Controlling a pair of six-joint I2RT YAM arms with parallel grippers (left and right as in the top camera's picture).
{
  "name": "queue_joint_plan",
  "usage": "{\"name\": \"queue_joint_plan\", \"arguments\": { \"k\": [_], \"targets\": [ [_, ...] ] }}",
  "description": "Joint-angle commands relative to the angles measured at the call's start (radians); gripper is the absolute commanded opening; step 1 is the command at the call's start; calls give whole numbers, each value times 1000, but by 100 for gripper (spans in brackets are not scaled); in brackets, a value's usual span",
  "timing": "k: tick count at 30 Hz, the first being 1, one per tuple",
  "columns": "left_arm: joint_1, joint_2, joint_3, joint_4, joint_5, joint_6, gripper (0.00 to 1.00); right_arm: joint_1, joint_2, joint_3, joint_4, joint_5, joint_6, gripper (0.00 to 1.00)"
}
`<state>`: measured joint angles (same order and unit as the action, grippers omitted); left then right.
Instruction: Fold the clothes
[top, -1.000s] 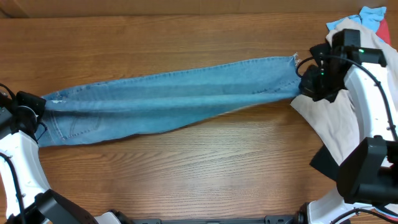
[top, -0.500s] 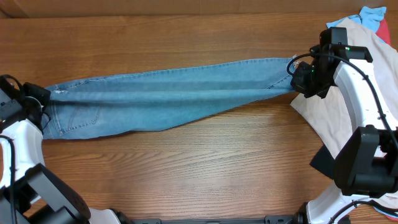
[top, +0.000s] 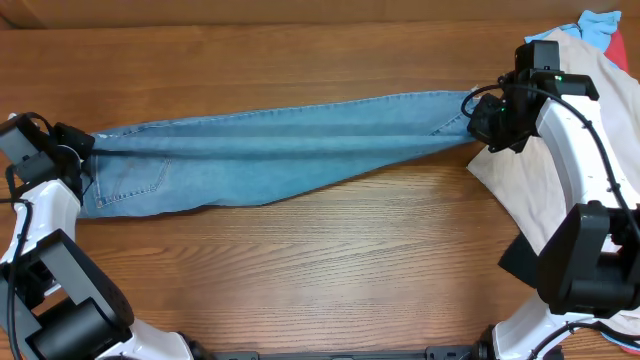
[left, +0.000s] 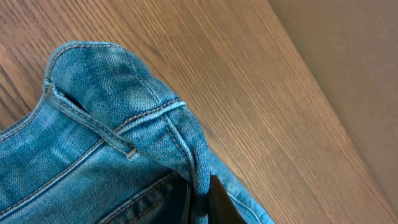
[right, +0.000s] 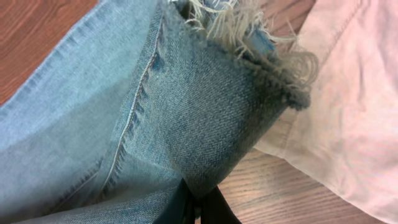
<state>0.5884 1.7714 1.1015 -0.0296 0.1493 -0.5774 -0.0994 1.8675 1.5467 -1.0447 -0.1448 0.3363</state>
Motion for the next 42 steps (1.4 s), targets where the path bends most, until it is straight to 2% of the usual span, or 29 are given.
{"name": "queue_joint_plan", "arguments": {
  "k": [1,5,12,14,16,17,18,19,20,22,25,29,31,35,37,40,42],
  "targets": [
    [6,7,14,31,-93,-2,8,0,3,29,25,76,8,4],
    [6,7,14,31,-101,-2,13,1,11,25,22,76,12,4],
    [6,7,14,31,-132,15,16,1,11,25,16,72,16,4],
    [6,7,14,31,-131,19,22,1,11,25,14,73,16,4],
    [6,7,14,30,-129,42,40,1,11,25,15,73,16,4],
    [6,7,14,25,-121,61,52,1,11,25,15,73,16,4],
    [6,7,14,10,-105,89,71,1,11,25,15,73,16,4],
    [6,7,14,-11,-97,107,85,1,11,25,14,73,16,4],
    [6,7,14,-42,-97,111,95,1,11,25,11,73,16,4],
    [6,7,14,-113,-95,130,99,1,11,25,8,73,16,4],
    [6,5,14,-203,-72,180,100,1,11,25,8,73,16,4],
    [6,0,14,-320,-53,187,100,1,11,25,1,73,16,4],
    [6,0,14,-398,-36,189,97,1,11,25,-8,73,16,4],
    [6,0,14,-510,-26,189,82,1,11,25,-16,73,16,4],
    [6,0,14,-551,-26,189,69,1,11,25,-16,73,16,4],
    [6,2,14,-592,-26,189,45,1,11,25,-19,73,16,4],
    [6,2,13,-602,-26,189,36,1,11,25,-23,73,16,4]
  ]
}}
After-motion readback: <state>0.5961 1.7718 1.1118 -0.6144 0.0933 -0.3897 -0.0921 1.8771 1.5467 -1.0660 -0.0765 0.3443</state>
